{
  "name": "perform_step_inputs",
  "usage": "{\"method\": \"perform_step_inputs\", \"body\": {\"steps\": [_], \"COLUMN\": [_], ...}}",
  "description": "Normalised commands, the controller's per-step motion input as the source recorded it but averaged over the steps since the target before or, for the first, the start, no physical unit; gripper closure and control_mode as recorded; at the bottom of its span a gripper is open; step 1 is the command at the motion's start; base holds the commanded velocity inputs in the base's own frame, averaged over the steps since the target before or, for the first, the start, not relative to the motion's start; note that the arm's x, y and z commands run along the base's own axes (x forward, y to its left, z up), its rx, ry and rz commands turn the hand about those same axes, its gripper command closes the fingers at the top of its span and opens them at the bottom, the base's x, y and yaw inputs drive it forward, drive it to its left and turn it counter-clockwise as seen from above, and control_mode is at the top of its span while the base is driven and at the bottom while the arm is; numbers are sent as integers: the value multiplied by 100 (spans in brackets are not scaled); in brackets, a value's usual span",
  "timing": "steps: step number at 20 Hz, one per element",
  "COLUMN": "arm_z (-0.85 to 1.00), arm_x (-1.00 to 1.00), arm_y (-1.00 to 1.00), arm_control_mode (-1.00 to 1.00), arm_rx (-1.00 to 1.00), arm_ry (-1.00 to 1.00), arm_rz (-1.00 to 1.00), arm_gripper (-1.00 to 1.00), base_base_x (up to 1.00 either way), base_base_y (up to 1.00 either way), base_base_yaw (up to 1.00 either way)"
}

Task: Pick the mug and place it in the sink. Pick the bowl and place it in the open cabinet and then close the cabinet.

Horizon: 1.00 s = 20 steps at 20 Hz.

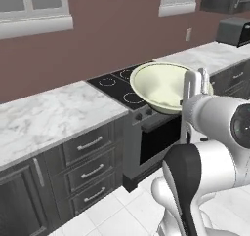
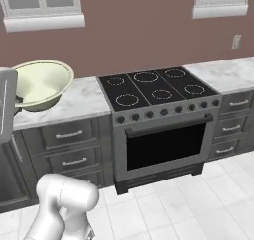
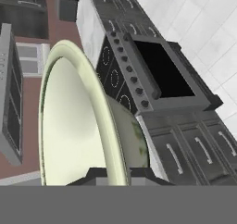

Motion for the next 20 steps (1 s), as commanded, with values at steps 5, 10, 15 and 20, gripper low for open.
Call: {"method": "perform_step_inputs", "body": {"steps": [5, 10, 15, 20], "arm_z": [0, 0, 0, 0], "arm_x": [0, 0, 0, 0], "arm_y": [0, 0, 0, 0], "arm_control_mode": [100, 100, 100, 100], "arm_rx": [0, 0, 0, 0], "arm_ry": [0, 0, 0, 0], "arm_rz": [0, 0, 0, 0], "arm_gripper": [100, 100, 100, 100], "base_base_x": [-30, -9, 0, -25], "base_base_y": [-27, 2, 27, 39], "base_base_yaw": [14, 28, 42, 41]}}
